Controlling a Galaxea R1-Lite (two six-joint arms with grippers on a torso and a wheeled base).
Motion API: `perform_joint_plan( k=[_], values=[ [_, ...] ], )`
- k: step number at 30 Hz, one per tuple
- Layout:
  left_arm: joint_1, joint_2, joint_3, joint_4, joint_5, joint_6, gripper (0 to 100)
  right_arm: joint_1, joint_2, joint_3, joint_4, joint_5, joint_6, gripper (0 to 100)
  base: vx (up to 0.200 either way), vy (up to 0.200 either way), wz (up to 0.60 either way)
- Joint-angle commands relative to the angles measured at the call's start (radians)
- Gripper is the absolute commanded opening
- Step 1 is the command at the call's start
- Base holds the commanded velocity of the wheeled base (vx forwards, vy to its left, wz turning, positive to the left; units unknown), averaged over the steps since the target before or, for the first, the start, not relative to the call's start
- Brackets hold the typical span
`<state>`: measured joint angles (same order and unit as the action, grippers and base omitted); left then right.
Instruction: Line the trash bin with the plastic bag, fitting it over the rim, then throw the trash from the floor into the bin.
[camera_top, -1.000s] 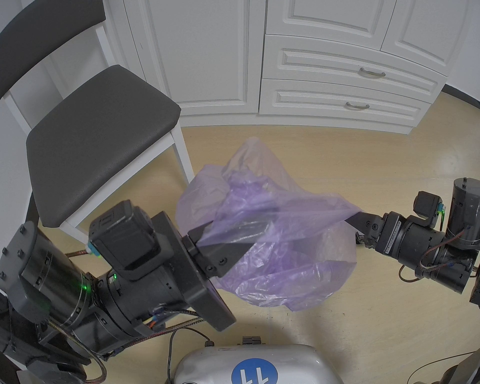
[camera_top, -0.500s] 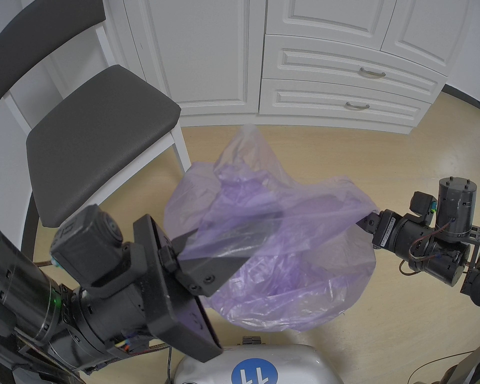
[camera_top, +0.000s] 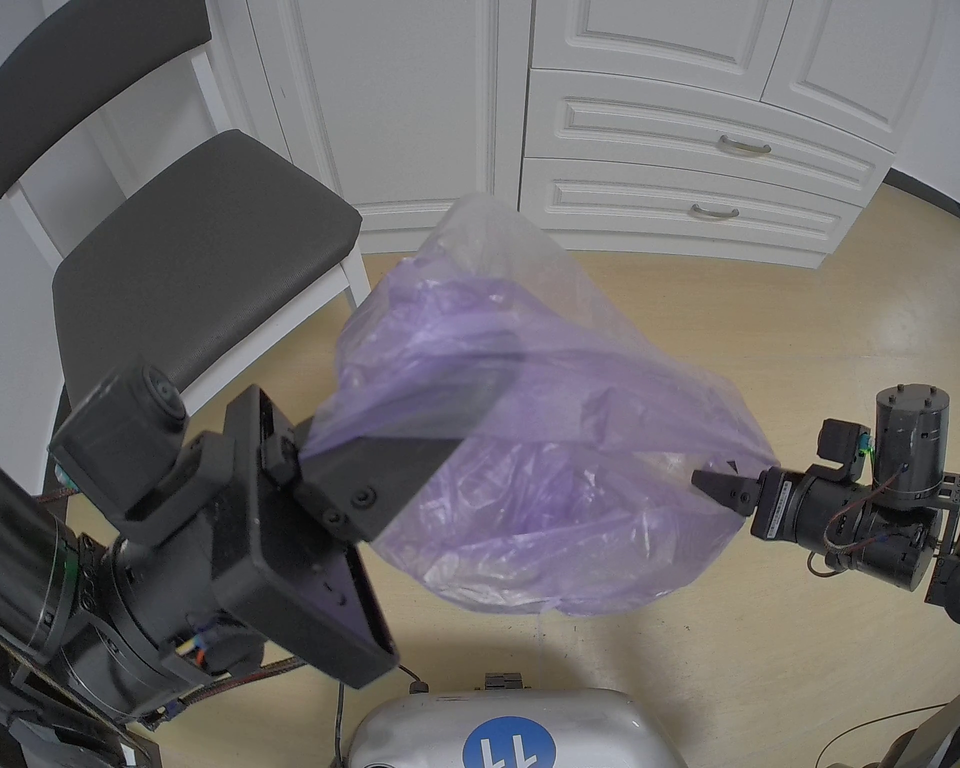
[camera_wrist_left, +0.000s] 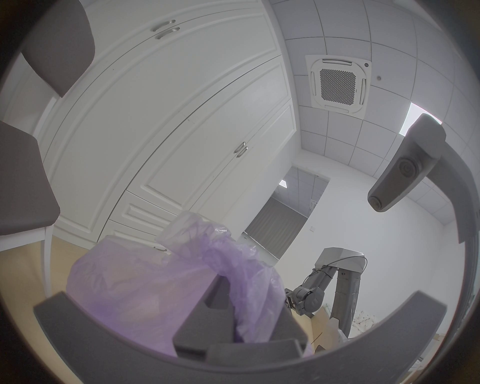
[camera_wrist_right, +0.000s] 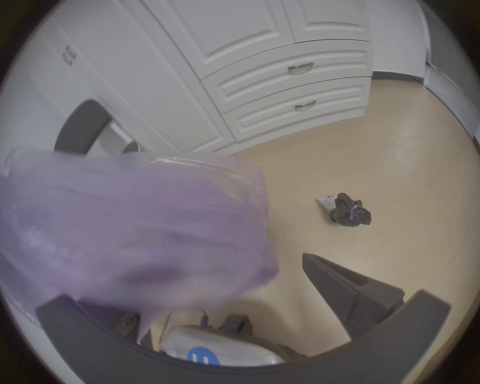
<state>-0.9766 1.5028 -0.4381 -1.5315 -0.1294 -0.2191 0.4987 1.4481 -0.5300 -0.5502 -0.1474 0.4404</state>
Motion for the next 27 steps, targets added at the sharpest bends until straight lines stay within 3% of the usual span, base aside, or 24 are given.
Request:
perform_joint_plan(
  k=[1, 10, 16, 27],
  values=[
    [0.001, -0.01, 0.006, 0.001, -0.001, -0.002, 0, -0.009, -0.037, -0.041, -0.011, -0.003, 0.058, 100, 0.0, 0.0, 0.0],
    [-0.002, -0.019, 0.01, 0.001, -0.003, -0.002, 0, -0.085, -0.044, -0.096, -0.013, 0.009, 0.096, 100, 0.0, 0.0, 0.0],
    [-0.016, -0.009, 0.015, 0.001, -0.003, -0.002, 0, -0.085, -0.048, -0.123, -0.053, 0.046, 0.202, 100, 0.0, 0.0, 0.0],
    [-0.024, 0.017, 0.018, 0.001, -0.003, -0.003, 0, -0.057, -0.075, -0.107, -0.091, 0.075, 0.216, 100, 0.0, 0.0, 0.0]
  ],
)
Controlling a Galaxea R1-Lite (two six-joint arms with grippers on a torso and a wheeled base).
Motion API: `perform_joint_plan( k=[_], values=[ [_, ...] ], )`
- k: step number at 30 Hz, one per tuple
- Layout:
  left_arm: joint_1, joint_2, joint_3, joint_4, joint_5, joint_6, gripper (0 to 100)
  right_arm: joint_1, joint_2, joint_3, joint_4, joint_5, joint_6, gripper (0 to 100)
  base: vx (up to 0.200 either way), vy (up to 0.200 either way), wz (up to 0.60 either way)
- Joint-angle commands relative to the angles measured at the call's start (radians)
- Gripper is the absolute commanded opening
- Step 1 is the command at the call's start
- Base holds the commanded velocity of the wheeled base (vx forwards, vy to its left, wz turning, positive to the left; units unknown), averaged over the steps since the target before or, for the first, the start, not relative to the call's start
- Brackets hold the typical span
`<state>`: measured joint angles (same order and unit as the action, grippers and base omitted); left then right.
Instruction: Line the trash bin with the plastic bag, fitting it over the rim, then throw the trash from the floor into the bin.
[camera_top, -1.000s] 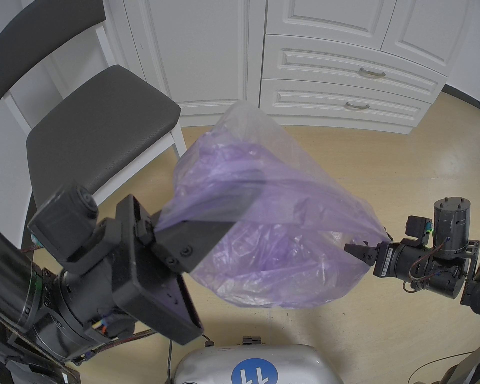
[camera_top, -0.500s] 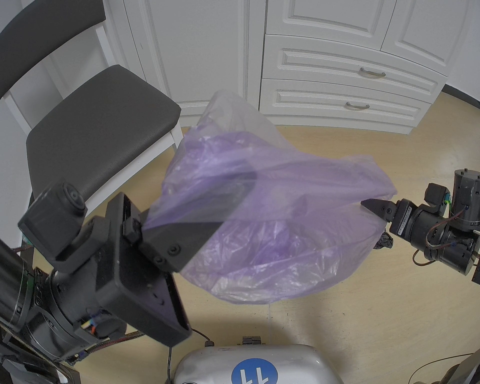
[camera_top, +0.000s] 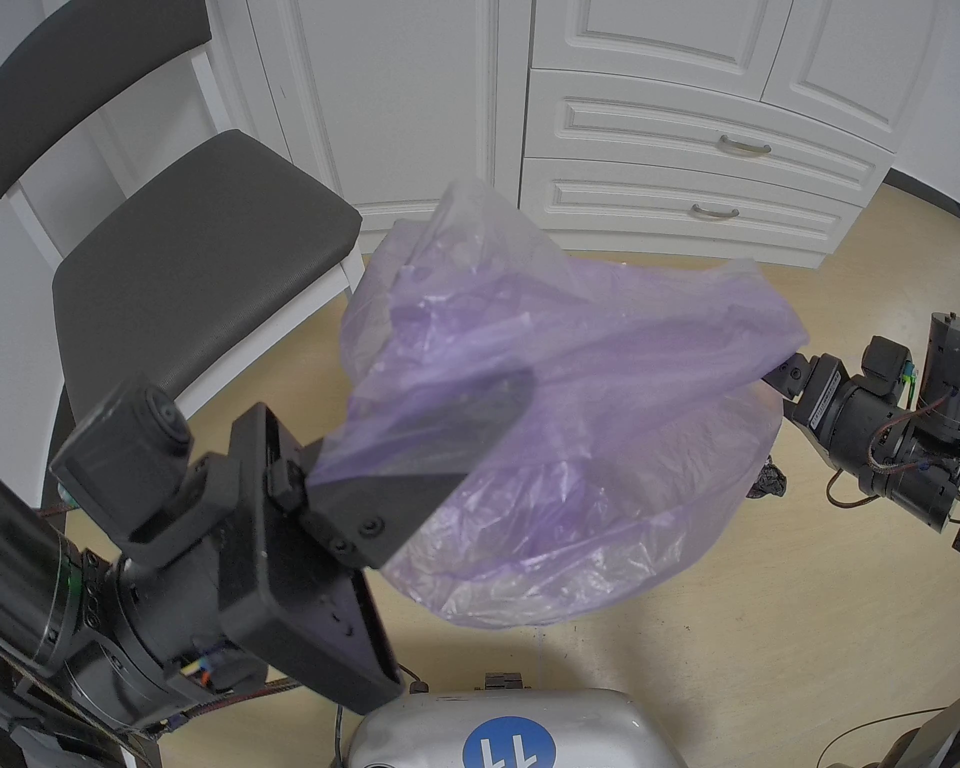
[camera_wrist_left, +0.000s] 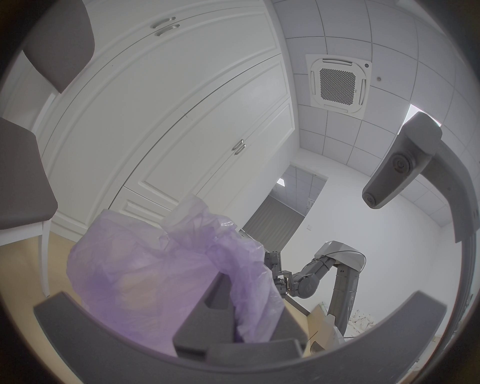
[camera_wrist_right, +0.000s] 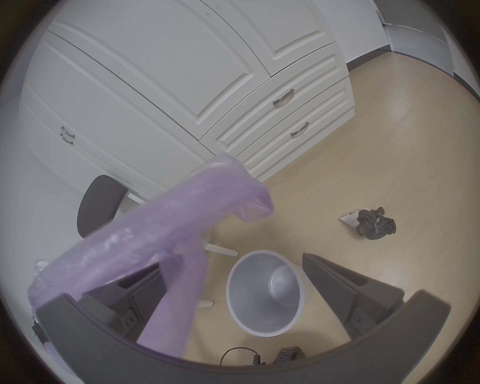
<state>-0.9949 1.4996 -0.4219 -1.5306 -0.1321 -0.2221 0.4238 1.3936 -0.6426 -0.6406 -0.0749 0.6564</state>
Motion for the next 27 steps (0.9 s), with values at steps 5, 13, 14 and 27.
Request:
perform_joint_plan(
  k=[5, 13, 14, 27],
  values=[
    [-0.013, 0.053, 0.003, 0.0, 0.0, -0.002, 0, 0.055, -0.05, 0.018, -0.002, 0.003, -0.001, 100, 0.0, 0.0, 0.0],
    [-0.013, 0.005, 0.003, 0.0, 0.0, -0.003, 0, -0.014, 0.024, 0.018, -0.004, 0.004, -0.006, 100, 0.0, 0.0, 0.0],
    [-0.013, -0.001, 0.005, 0.0, 0.0, -0.003, 0, -0.019, 0.027, 0.018, -0.004, 0.007, -0.004, 100, 0.0, 0.0, 0.0],
    [-0.013, -0.059, 0.011, 0.0, -0.007, -0.072, 0, -0.097, 0.094, 0.041, -0.004, 0.118, -0.004, 100, 0.0, 0.0, 0.0]
  ],
)
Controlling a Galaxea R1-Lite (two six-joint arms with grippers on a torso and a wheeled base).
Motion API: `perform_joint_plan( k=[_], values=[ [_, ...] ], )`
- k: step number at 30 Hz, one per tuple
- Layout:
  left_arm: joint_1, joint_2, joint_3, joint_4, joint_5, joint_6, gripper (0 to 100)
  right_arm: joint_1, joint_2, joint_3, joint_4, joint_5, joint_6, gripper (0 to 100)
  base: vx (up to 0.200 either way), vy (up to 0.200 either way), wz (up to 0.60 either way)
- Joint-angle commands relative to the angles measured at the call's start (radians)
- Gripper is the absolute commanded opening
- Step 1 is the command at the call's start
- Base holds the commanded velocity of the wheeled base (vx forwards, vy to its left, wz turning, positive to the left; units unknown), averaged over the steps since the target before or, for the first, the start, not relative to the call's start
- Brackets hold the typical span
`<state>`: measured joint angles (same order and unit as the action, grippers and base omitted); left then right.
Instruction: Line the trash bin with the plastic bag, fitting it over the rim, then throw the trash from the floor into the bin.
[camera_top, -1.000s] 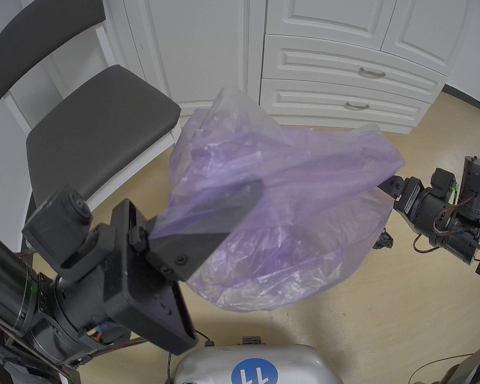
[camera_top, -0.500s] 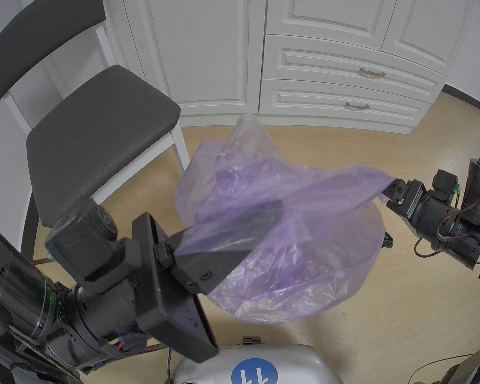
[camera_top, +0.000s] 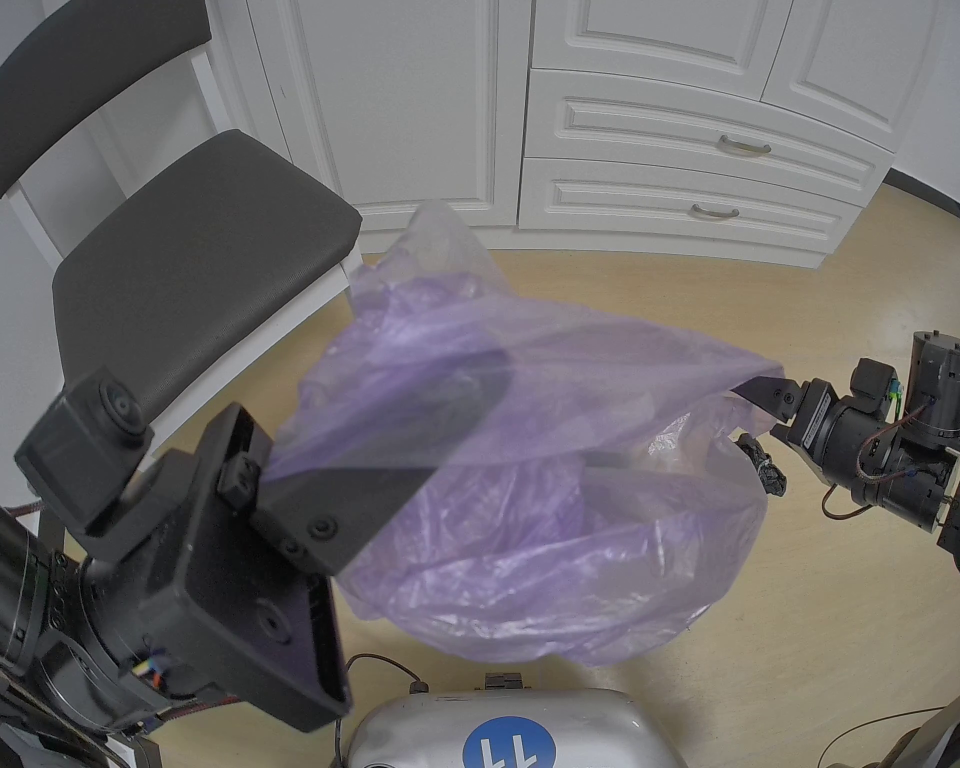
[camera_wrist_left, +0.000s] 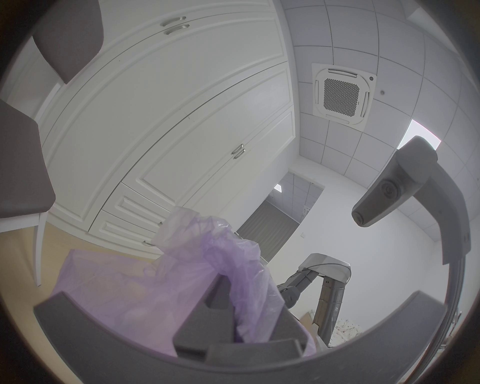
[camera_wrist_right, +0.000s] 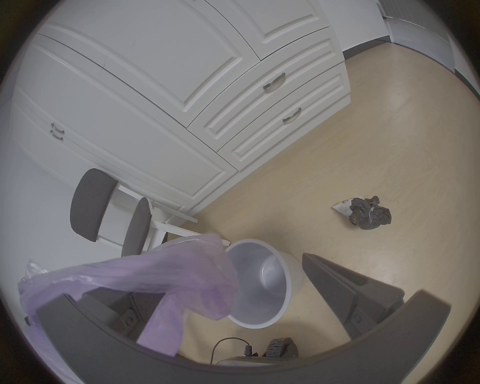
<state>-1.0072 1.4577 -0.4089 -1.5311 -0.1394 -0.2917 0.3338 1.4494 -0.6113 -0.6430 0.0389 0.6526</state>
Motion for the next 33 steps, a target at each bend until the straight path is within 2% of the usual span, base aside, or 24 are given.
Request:
perform_joint_plan(
  k=[1, 4, 5, 6, 9, 10, 11, 13, 17, 21, 22, 24, 30, 33],
  values=[
    [-0.001, -0.017, -0.004, 0.0, 0.0, -0.003, 0, -0.007, 0.055, 0.013, 0.0, 0.013, -0.002, 100, 0.0, 0.0, 0.0],
    [-0.001, -0.016, -0.004, 0.0, 0.0, -0.004, 0, -0.007, 0.06, 0.019, -0.001, 0.021, -0.004, 100, 0.0, 0.0, 0.0],
    [0.002, -0.013, -0.01, 0.0, 0.0, -0.02, 0, -0.01, 0.06, 0.047, 0.003, 0.07, -0.014, 100, 0.0, 0.0, 0.0],
    [0.007, -0.011, -0.011, 0.0, 0.0, -0.023, 0, -0.013, 0.051, 0.059, 0.011, 0.087, -0.024, 100, 0.0, 0.0, 0.0],
    [0.013, -0.007, -0.021, 0.0, 0.0, -0.037, 0, -0.035, 0.034, 0.125, 0.023, 0.156, -0.12, 100, 0.0, 0.0, 0.0],
    [0.016, -0.014, -0.025, -0.001, 0.0, -0.044, 0, -0.052, 0.031, 0.151, 0.034, 0.182, -0.195, 100, 0.0, 0.0, 0.0],
    [0.016, -0.019, -0.028, -0.001, 0.0, -0.049, 0, -0.061, 0.031, 0.16, 0.045, 0.196, -0.235, 100, 0.0, 0.0, 0.0],
    [0.016, -0.034, -0.03, -0.001, 0.001, -0.053, 0, -0.067, 0.031, 0.166, 0.063, 0.207, -0.261, 100, 0.0, 0.0, 0.0],
    [0.01, -0.054, -0.03, 0.0, 0.001, -0.072, 0, -0.067, 0.028, 0.157, 0.054, 0.208, -0.257, 100, 0.0, 0.0, 0.0],
    [-0.007, -0.043, -0.025, 0.0, 0.001, -0.081, 0, -0.05, 0.005, 0.123, 0.052, 0.203, -0.197, 100, 0.0, 0.0, 0.0],
    [-0.025, -0.036, -0.025, 0.0, 0.001, -0.083, 0, -0.022, -0.009, 0.104, 0.051, 0.194, -0.145, 100, 0.0, 0.0, 0.0],
    [-0.042, -0.03, -0.024, 0.0, 0.001, -0.083, 0, 0.001, -0.017, 0.088, 0.051, 0.173, -0.11, 100, 0.0, 0.0, 0.0],
    [-0.086, -0.028, -0.025, 0.0, 0.003, -0.084, 0, 0.067, -0.03, 0.077, 0.049, 0.114, -0.09, 100, 0.0, 0.0, 0.0],
    [-0.099, -0.019, -0.028, -0.001, 0.004, -0.084, 0, 0.128, -0.014, 0.079, 0.006, 0.073, -0.044, 100, 0.0, 0.0, 0.0]
  ],
)
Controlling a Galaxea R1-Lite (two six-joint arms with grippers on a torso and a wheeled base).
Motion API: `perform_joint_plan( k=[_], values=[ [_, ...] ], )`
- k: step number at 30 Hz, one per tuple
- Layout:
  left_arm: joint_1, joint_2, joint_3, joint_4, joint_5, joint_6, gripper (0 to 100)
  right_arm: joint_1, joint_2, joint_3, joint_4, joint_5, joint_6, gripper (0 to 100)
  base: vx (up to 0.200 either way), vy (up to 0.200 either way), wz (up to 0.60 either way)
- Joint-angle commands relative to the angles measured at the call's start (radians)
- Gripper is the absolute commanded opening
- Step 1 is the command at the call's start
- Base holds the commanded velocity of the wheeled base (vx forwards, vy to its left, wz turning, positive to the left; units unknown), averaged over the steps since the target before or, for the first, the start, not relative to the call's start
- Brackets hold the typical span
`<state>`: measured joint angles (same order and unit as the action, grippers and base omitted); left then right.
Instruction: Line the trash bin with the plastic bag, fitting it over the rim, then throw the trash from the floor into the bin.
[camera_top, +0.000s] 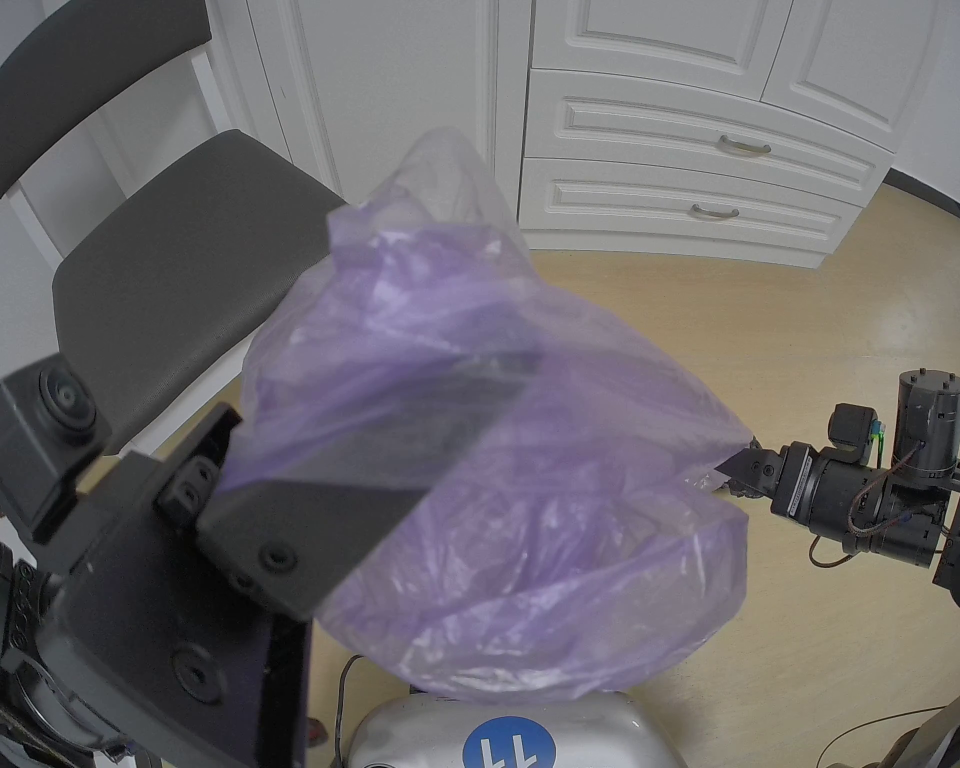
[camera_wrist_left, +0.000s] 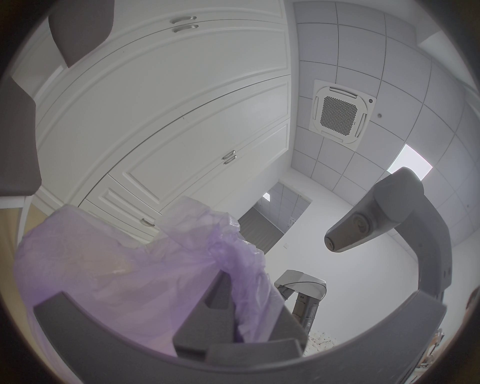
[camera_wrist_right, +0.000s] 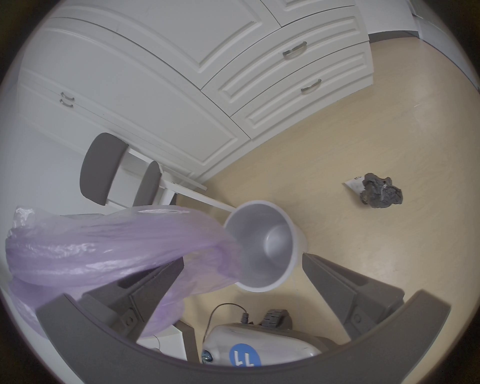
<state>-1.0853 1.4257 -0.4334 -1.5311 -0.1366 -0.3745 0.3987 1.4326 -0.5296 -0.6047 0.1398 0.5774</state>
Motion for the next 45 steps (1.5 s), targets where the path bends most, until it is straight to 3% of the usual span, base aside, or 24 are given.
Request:
perform_joint_plan(
  k=[1, 9, 28, 29, 35, 43, 45],
  values=[
    [-0.027, 0.013, -0.002, -0.001, 0.002, -0.001, 0, 0.074, 0.012, -0.001, -0.05, -0.039, 0.045, 100, 0.0, 0.0, 0.0],
    [-0.062, 0.005, 0.001, -0.001, 0.003, -0.014, 0, 0.124, 0.08, 0.049, -0.199, -0.095, 0.056, 100, 0.0, 0.0, 0.0],
    [-0.039, -0.007, 0.004, 0.0, 0.003, -0.018, 0, 0.083, 0.066, 0.053, -0.204, -0.097, 0.05, 100, 0.0, 0.0, 0.0],
    [-0.039, -0.005, 0.005, 0.0, 0.003, -0.018, 0, 0.083, 0.066, 0.049, -0.204, -0.095, 0.051, 0, 0.0, 0.0, 0.0],
    [-0.033, 0.018, 0.008, 0.002, 0.003, -0.02, 0, 0.083, 0.054, 0.048, -0.204, -0.095, 0.051, 0, 0.0, 0.0, 0.0],
    [0.056, 0.058, 0.056, 0.002, 0.003, -0.017, 0, 0.078, -0.009, 0.049, -0.184, -0.095, 0.038, 0, 0.0, 0.0, 0.0],
    [0.091, 0.067, 0.079, 0.003, 0.003, -0.011, 0, 0.063, -0.009, 0.056, -0.184, -0.095, 0.001, 0, 0.0, 0.0, 0.0]
  ],
)
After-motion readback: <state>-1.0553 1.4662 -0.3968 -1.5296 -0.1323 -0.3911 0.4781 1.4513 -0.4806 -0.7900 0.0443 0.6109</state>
